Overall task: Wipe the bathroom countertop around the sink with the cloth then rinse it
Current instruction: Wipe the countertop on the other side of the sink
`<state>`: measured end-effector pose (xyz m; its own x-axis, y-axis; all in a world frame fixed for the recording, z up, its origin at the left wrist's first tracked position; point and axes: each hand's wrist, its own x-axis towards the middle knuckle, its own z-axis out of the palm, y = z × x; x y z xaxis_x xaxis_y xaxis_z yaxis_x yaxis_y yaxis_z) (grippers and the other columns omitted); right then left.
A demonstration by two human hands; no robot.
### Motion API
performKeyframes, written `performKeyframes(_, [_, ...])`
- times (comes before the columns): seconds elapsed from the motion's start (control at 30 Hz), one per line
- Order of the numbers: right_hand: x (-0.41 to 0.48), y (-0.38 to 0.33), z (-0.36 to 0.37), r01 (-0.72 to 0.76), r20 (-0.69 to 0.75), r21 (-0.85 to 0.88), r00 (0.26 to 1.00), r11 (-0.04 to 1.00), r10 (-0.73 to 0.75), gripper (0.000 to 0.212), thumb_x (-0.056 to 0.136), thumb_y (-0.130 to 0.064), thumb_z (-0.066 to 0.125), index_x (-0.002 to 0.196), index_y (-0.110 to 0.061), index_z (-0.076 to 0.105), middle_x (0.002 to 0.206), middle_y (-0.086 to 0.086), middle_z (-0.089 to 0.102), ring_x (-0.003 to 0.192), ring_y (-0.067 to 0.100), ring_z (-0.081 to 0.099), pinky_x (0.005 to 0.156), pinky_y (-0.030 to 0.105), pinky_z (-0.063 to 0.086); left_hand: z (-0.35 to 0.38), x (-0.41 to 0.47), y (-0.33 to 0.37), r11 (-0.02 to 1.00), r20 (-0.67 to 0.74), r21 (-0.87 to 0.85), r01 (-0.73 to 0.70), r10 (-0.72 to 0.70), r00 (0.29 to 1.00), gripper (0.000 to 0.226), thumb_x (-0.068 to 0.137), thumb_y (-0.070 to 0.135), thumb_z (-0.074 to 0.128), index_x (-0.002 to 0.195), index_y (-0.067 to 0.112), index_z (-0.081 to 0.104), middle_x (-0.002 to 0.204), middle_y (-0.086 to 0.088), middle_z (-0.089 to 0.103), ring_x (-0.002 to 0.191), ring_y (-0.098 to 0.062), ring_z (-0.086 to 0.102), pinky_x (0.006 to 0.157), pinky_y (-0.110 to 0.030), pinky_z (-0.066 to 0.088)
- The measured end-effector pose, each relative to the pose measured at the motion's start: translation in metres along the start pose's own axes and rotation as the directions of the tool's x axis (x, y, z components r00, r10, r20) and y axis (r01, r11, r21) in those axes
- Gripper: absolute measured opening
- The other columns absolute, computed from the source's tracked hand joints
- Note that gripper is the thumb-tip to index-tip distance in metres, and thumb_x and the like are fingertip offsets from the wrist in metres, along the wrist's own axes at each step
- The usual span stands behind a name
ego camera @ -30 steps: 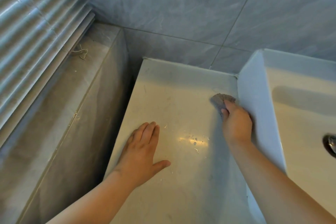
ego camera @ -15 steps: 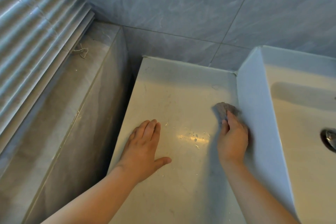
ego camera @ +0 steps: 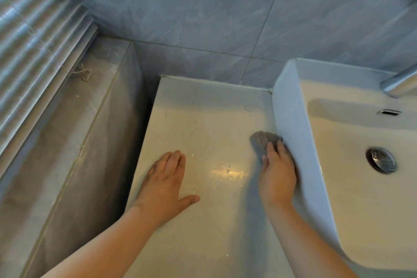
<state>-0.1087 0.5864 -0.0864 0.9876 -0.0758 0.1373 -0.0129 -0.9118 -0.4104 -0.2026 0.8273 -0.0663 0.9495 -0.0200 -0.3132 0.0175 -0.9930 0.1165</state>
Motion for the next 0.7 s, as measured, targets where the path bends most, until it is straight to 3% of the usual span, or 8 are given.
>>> performKeyframes(0.1, [-0.003,0.005,0.008,-0.037,0.061,0.02,0.998,0.999,0.036,0.045,0.098,-0.017,0.043,0.14,-0.001,0.041,0.147,0.013,0.04,0.137,0.027,0.036,0.112,0.029,0.022,-0.002,0.0,-0.003,1.0,0.001,-0.012,-0.012,0.012,1.0,0.102,0.074,0.079,0.016,0.15,0.014,-0.007,0.157,0.0,-0.01,0.144,-0.022,-0.01,0.117,-0.034,-0.001])
performKeyframes(0.23, [-0.01,0.011,0.01,-0.031,0.042,0.075,0.999,0.997,0.028,0.043,0.098,-0.015,0.046,0.137,0.0,0.044,0.144,0.014,0.044,0.135,0.027,0.038,0.112,0.026,0.021,-0.003,0.001,-0.005,0.999,-0.001,-0.031,-0.02,0.02,1.0,0.102,0.073,0.079,0.011,0.15,0.014,-0.004,0.157,0.0,-0.008,0.143,-0.021,-0.008,0.117,-0.033,0.0])
performKeyframes(0.33, [-0.025,0.009,0.011,-0.007,0.056,0.113,0.998,0.994,0.0,0.043,0.097,-0.016,0.045,0.138,-0.003,0.044,0.145,0.01,0.044,0.136,0.023,0.038,0.109,0.016,0.016,-0.001,0.002,-0.003,1.0,-0.005,-0.026,-0.014,0.014,1.0,0.093,0.084,0.073,0.023,0.15,0.013,-0.006,0.157,-0.001,-0.009,0.143,-0.022,-0.009,0.119,-0.035,0.001])
performKeyframes(0.6, [-0.086,-0.006,0.003,0.12,0.106,0.302,0.982,0.946,-0.159,0.037,0.096,-0.016,0.051,0.132,-0.014,0.054,0.139,-0.009,0.048,0.132,0.007,0.04,0.111,0.021,0.027,-0.001,-0.001,-0.002,1.0,-0.011,-0.025,-0.018,0.017,1.0,0.097,0.084,0.072,0.032,0.149,0.012,-0.008,0.157,-0.003,-0.01,0.144,-0.023,-0.01,0.119,-0.035,0.001])
performKeyframes(0.7, [-0.085,-0.007,-0.008,0.095,0.132,0.444,0.977,0.891,-0.17,0.033,0.093,-0.013,0.055,0.126,-0.018,0.06,0.13,-0.009,0.057,0.123,0.007,0.051,0.106,0.02,0.036,-0.001,0.0,-0.004,0.998,-0.009,-0.05,-0.022,0.022,1.0,0.096,0.084,0.071,0.033,0.15,0.012,-0.005,0.158,-0.004,-0.008,0.144,-0.023,-0.008,0.119,-0.035,0.003])
